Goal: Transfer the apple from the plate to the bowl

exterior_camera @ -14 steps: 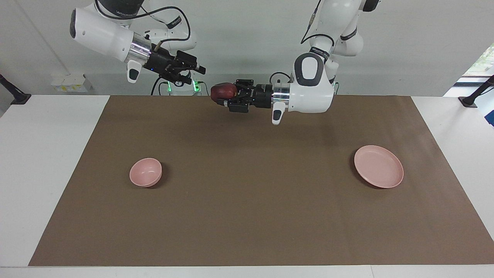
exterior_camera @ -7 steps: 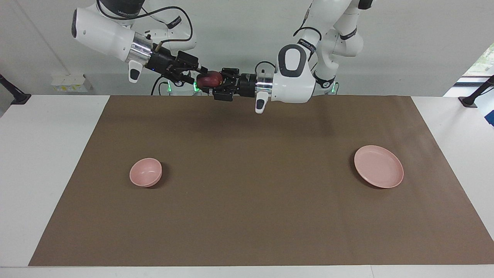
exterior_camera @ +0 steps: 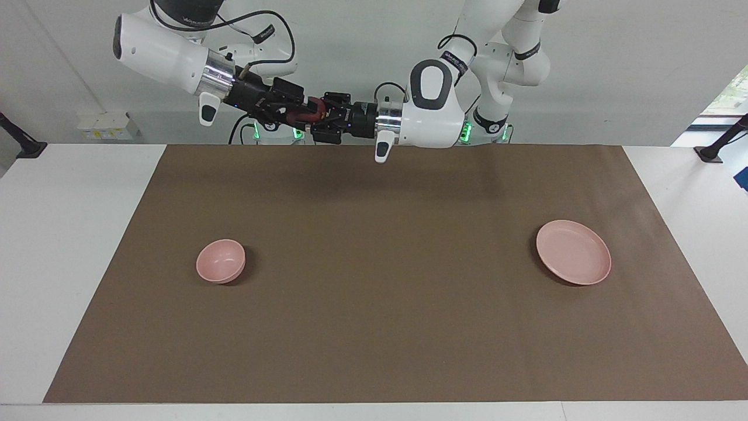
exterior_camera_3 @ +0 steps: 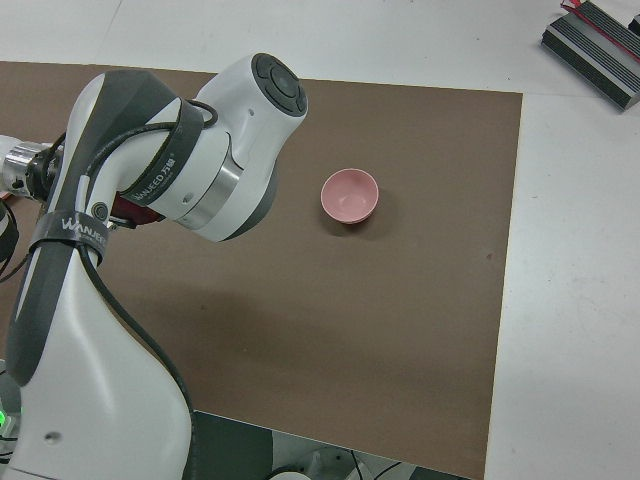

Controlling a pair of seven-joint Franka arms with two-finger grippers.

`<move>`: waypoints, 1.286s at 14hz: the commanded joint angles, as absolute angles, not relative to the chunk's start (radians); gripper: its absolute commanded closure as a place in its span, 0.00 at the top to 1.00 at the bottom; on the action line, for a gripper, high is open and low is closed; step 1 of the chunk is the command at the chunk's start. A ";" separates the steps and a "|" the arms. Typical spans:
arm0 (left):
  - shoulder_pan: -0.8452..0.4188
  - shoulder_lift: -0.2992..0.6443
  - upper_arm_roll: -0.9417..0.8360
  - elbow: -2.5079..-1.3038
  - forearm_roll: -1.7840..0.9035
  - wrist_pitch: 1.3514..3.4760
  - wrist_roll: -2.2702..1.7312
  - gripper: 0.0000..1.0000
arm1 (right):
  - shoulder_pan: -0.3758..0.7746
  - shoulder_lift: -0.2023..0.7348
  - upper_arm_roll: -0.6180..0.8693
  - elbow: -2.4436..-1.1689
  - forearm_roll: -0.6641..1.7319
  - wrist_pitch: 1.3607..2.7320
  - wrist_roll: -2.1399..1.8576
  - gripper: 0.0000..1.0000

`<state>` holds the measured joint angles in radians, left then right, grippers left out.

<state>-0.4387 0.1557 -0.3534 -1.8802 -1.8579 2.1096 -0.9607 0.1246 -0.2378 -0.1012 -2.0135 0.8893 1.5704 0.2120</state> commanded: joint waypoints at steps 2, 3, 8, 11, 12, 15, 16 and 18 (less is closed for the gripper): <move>-0.448 0.124 -0.360 -1.907 -1.894 2.145 -0.973 0.00 | 0.120 -0.265 -0.092 -2.033 0.904 1.552 0.221 1.00; -0.448 0.124 -0.360 -1.907 -1.894 2.149 -0.973 0.00 | 0.120 -0.265 -0.092 -2.033 0.897 1.551 0.221 1.00; -0.446 0.124 -0.370 -1.902 -1.894 2.163 -0.973 0.00 | 0.120 -0.264 -0.092 -2.031 0.876 1.552 0.216 0.39; -0.446 0.127 -0.370 -1.896 -1.893 2.163 -0.971 0.00 | 0.120 -0.261 -0.091 -2.028 0.867 1.554 0.226 0.00; -0.445 0.127 -0.370 -1.896 -1.891 2.163 -0.974 0.38 | 0.120 -0.259 -0.091 -2.026 0.855 1.554 0.222 0.00; -0.446 0.126 -0.370 -1.896 -1.884 2.164 -0.973 1.00 | 0.120 -0.253 -0.091 -2.017 0.787 1.554 0.183 0.00; -0.443 0.126 -0.370 -1.896 -1.882 2.163 -0.973 1.00 | 0.120 -0.249 -0.091 -2.014 0.737 1.554 0.157 0.00; -0.433 0.127 -0.367 -1.898 -1.873 2.154 -0.974 1.00 | 0.115 -0.245 -0.092 -2.011 0.681 1.555 0.123 0.00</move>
<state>-0.4383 0.1488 -0.3705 -1.8801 -1.8722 2.1443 -0.9611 0.1257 -0.2402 -0.0969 -2.0139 0.7303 1.5614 0.1625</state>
